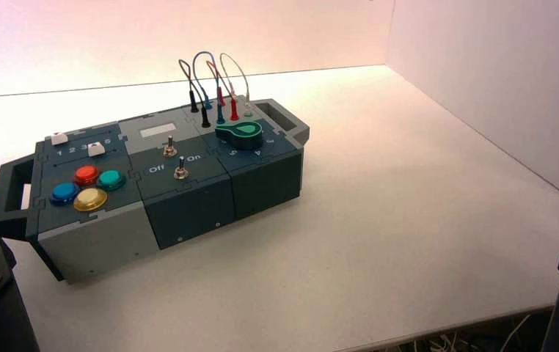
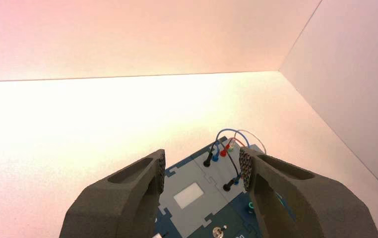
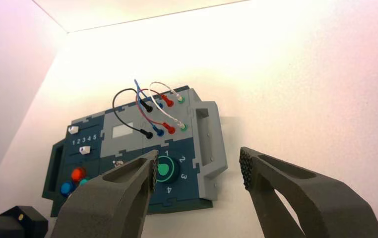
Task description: Close both grippers.
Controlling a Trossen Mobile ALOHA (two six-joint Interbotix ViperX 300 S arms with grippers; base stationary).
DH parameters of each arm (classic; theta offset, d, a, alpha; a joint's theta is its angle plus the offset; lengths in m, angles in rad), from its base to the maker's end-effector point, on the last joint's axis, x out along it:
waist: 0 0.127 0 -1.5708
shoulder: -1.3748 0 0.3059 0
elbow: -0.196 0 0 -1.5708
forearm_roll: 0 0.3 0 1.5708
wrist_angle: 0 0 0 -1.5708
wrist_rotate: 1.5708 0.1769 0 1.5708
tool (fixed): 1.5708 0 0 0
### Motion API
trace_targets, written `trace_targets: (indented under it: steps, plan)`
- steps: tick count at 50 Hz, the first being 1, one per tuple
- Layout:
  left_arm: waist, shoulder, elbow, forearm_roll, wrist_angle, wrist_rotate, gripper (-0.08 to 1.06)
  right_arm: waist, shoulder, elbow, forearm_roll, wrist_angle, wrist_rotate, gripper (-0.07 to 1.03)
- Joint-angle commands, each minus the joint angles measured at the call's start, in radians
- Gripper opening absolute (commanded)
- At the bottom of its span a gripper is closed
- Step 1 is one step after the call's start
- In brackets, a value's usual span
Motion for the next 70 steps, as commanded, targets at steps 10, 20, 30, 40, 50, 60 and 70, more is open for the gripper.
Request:
trace_targets:
  steps: [10,20,30,40,50,60,70]
  plan:
    - [-0.002,0.005,-0.009,0.000,-0.021,-0.005,0.77,-0.052,-0.077,0.023,-0.002,-0.011,-0.005,0.84]
    - [-0.002,0.006,-0.009,0.000,-0.021,-0.005,0.77,-0.066,-0.107,0.041,-0.002,-0.011,-0.005,0.84]
    - [0.000,0.006,-0.009,0.000,-0.021,-0.003,0.77,-0.066,-0.117,0.049,-0.002,-0.009,-0.003,0.84]
    - [0.000,0.005,-0.009,0.000,-0.021,-0.003,0.77,-0.066,-0.117,0.049,-0.002,-0.006,-0.002,0.84]
    - [-0.002,0.005,-0.009,0.000,-0.026,-0.003,0.77,-0.066,-0.117,0.048,0.000,-0.005,0.000,0.84]
    - [0.000,0.005,-0.009,0.000,-0.026,-0.003,0.75,-0.064,-0.114,0.044,0.005,0.026,0.005,0.84]
    - [0.000,-0.011,-0.005,0.000,-0.023,-0.025,0.48,-0.066,-0.112,0.034,0.018,0.054,0.021,0.71]
